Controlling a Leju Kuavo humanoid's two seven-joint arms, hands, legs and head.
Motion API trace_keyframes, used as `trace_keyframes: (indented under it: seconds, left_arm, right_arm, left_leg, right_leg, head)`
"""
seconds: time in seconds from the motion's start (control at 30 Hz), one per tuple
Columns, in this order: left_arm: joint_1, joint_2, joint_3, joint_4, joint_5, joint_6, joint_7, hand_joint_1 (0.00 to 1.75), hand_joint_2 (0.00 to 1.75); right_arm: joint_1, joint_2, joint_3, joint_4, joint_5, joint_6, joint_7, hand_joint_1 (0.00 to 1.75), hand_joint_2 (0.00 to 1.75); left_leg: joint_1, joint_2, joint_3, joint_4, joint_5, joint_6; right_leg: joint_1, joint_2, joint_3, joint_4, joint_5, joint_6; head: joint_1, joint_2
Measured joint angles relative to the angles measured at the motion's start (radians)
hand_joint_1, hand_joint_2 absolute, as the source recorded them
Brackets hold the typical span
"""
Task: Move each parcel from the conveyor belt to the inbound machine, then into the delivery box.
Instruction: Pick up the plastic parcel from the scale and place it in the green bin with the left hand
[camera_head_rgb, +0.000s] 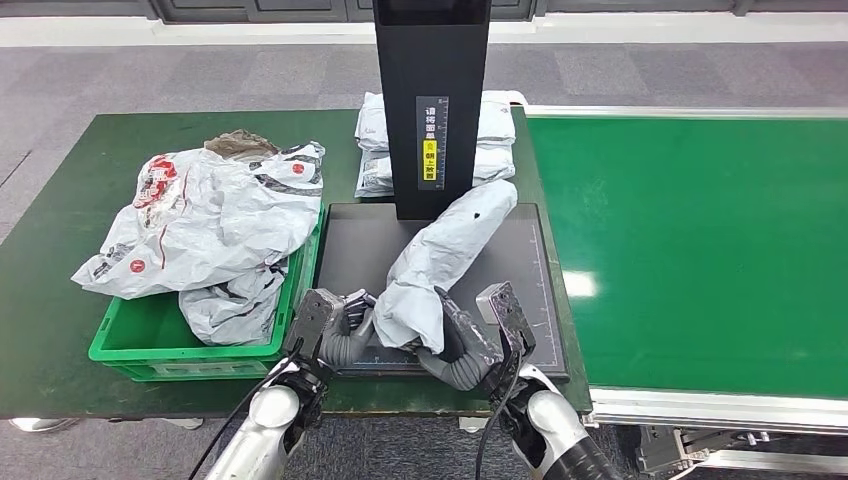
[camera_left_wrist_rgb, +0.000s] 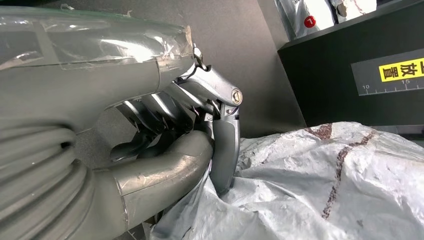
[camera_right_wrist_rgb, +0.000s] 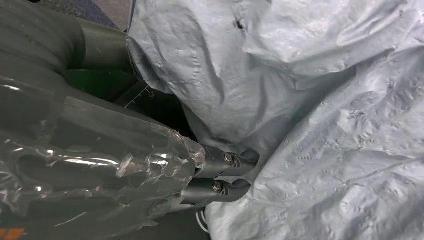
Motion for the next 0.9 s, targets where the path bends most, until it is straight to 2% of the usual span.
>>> trace_keyframes:
  seconds: [0.07, 0.3, 0.57, 0.73, 0.9]
  left_arm:
    - [0.0, 0.001, 0.0, -0.001, 0.008, 0.012, 0.0, 1.75, 1.75]
    - [0.017, 0.018, 0.013, -0.035, 0.033, 0.059, 0.0, 1.75, 1.75]
    - [0.064, 0.029, 0.066, -0.1, 0.034, 0.09, 0.005, 1.75, 1.75]
    - [0.098, 0.03, 0.095, -0.145, 0.015, 0.096, 0.01, 1.75, 1.75]
    - [0.108, 0.029, 0.111, -0.172, 0.005, 0.101, 0.01, 1.75, 1.75]
  right_arm:
    - [0.006, -0.001, -0.004, -0.004, 0.003, -0.006, -0.01, 0.0, 0.0]
    - [0.069, -0.039, -0.086, -0.176, 0.04, -0.049, -0.057, 0.0, 0.0]
    - [0.199, -0.096, -0.286, -0.449, 0.074, -0.155, -0.145, 0.0, 0.0]
    - [0.333, -0.1, -0.421, -0.628, 0.095, -0.206, -0.177, 0.0, 0.0]
    - [0.409, -0.098, -0.491, -0.731, 0.119, -0.219, -0.18, 0.0, 0.0]
  left_leg:
    - [0.0, 0.0, 0.0, 0.0, 0.0, 0.0]
    - [0.0, 0.0, 0.0, 0.0, 0.0, 0.0]
    - [-0.001, 0.0, 0.0, 0.0, -0.002, 0.001]
    - [0.0, 0.001, 0.0, 0.0, -0.005, 0.001]
    - [0.0, 0.002, 0.0, 0.0, -0.005, 0.001]
  right_leg:
    - [0.0, 0.0, 0.0, 0.0, 0.0, 0.0]
    - [0.0, 0.0, 0.0, 0.0, 0.0, 0.0]
    - [-0.001, -0.001, 0.0, 0.0, -0.001, 0.001]
    - [-0.001, 0.0, 0.0, 0.0, -0.002, 0.0]
    - [0.0, 0.0, 0.0, 0.0, -0.003, -0.001]
  head:
    - [0.0, 0.0]
    - [0.0, 0.0]
    - [0.0, 0.0]
    - [0.0, 0.0]
    - [0.0, 0.0]
